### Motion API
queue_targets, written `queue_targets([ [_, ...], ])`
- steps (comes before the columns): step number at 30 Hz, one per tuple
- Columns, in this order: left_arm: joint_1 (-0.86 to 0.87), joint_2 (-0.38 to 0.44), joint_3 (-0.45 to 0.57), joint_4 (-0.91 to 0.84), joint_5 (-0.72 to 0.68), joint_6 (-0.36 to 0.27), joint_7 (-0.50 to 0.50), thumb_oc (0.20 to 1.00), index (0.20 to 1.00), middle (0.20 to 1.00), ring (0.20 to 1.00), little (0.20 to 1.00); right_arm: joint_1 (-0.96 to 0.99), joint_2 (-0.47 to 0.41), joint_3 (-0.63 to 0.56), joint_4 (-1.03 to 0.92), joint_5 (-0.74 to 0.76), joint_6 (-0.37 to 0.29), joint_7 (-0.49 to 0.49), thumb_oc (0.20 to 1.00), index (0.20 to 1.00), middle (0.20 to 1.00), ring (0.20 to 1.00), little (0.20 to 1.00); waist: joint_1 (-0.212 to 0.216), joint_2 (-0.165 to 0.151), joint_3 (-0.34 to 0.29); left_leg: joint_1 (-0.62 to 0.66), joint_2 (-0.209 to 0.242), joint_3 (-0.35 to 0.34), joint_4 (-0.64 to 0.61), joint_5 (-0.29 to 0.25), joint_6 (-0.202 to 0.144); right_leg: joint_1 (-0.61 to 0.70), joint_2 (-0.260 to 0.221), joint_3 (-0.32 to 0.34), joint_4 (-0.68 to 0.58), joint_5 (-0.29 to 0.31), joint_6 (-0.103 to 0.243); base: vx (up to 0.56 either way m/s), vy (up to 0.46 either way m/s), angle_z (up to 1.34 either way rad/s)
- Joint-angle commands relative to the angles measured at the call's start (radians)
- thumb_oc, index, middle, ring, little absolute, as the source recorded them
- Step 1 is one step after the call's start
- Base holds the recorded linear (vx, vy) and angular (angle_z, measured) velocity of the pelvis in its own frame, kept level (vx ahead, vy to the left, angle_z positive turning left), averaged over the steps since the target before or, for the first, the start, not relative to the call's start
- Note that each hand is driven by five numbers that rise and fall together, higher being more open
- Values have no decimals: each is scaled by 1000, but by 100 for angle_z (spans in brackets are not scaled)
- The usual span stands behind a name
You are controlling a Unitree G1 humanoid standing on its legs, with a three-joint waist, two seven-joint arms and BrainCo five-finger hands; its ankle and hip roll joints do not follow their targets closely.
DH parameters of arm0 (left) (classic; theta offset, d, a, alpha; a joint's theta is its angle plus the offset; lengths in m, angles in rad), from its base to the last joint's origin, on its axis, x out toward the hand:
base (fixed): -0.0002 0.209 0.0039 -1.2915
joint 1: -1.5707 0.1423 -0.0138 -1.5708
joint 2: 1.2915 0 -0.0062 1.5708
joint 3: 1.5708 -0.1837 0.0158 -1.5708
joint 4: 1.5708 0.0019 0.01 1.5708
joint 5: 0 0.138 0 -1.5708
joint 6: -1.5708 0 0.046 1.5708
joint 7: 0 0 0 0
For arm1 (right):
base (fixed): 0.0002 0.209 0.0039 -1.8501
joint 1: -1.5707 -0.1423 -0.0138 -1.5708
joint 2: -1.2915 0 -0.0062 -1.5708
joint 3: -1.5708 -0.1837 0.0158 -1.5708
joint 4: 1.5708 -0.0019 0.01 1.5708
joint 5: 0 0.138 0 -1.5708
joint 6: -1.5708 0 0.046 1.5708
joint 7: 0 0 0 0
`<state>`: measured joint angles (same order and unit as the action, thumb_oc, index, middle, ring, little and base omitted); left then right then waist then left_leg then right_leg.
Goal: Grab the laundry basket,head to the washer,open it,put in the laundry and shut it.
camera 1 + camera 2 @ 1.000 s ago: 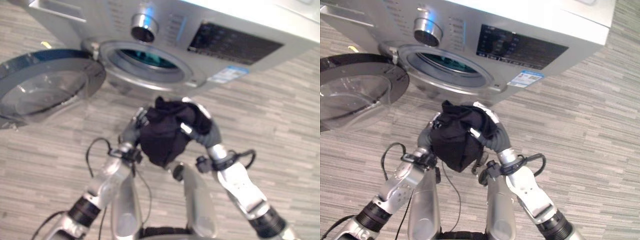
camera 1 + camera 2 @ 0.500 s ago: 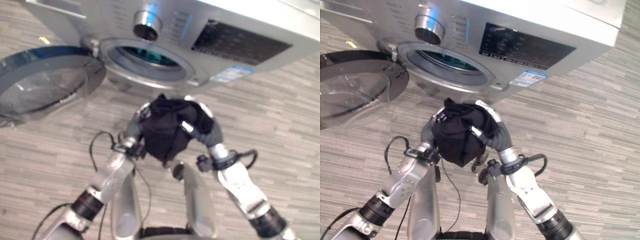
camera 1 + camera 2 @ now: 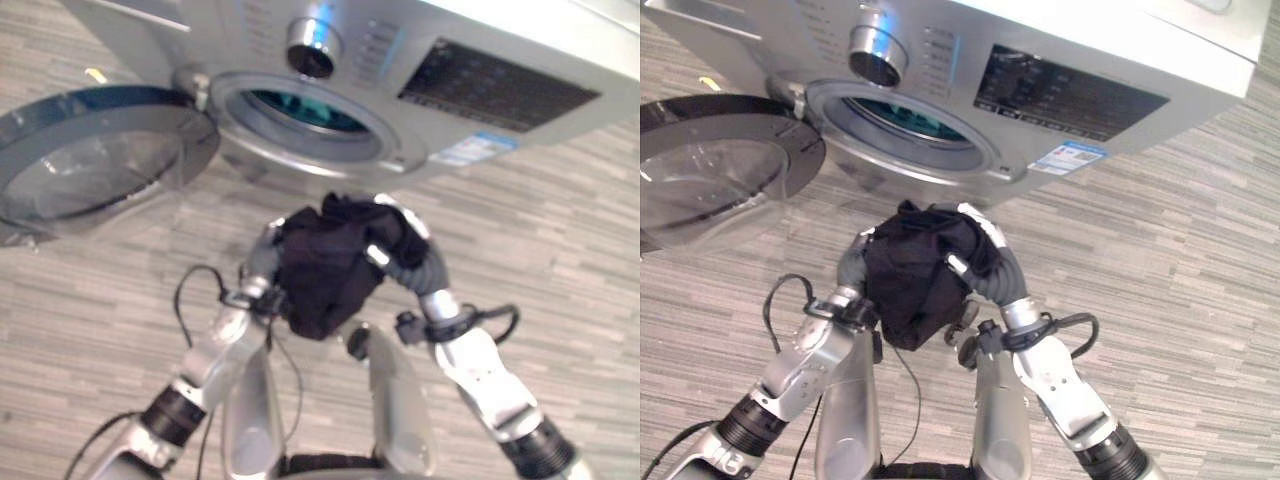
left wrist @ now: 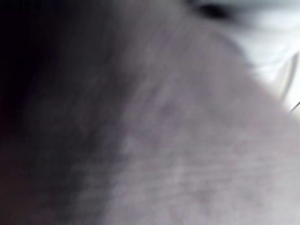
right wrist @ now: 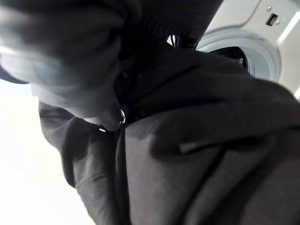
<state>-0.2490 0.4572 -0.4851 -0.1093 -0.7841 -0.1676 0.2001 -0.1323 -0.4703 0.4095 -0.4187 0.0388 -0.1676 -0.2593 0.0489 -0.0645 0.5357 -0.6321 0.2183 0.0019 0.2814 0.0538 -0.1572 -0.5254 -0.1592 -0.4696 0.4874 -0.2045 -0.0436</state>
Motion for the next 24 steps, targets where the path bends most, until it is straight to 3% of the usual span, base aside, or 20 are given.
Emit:
queue_targets([
  [1,41,-4,26,-127,60,-52,10,200,200,200,200,200,22,-5,-52,-104,-8,-53,-29,1000,1000,1000,1000,1000,-19,10,-16,-75,-24,73,-29,50,75,88,-29,62,-46,-43,80,0,0,0],
  [9,44,-8,31,-113,71,-53,22,200,200,200,200,200,36,1,-66,-85,0,-50,-44,1000,1000,1000,1000,1000,-18,12,-16,-75,-28,72,-27,48,78,85,-31,63,-38,-46,79,0,0,0],
  [19,6,-39,54,-17,107,-61,54,200,200,200,200,200,331,-44,-321,28,-94,-30,-111,1000,1000,1000,1000,1000,-88,-17,-16,-78,-20,92,-21,44,87,62,-29,87,-38,-34,83,-5,3,-3],
  [24,-54,-72,27,57,101,-49,56,200,200,200,200,200,344,-42,-359,91,-98,-12,-130,1000,1000,1000,1000,1000,-112,-27,-21,-80,-13,104,-19,42,87,55,-28,102,-46,-26,85,-14,17,-17],
])
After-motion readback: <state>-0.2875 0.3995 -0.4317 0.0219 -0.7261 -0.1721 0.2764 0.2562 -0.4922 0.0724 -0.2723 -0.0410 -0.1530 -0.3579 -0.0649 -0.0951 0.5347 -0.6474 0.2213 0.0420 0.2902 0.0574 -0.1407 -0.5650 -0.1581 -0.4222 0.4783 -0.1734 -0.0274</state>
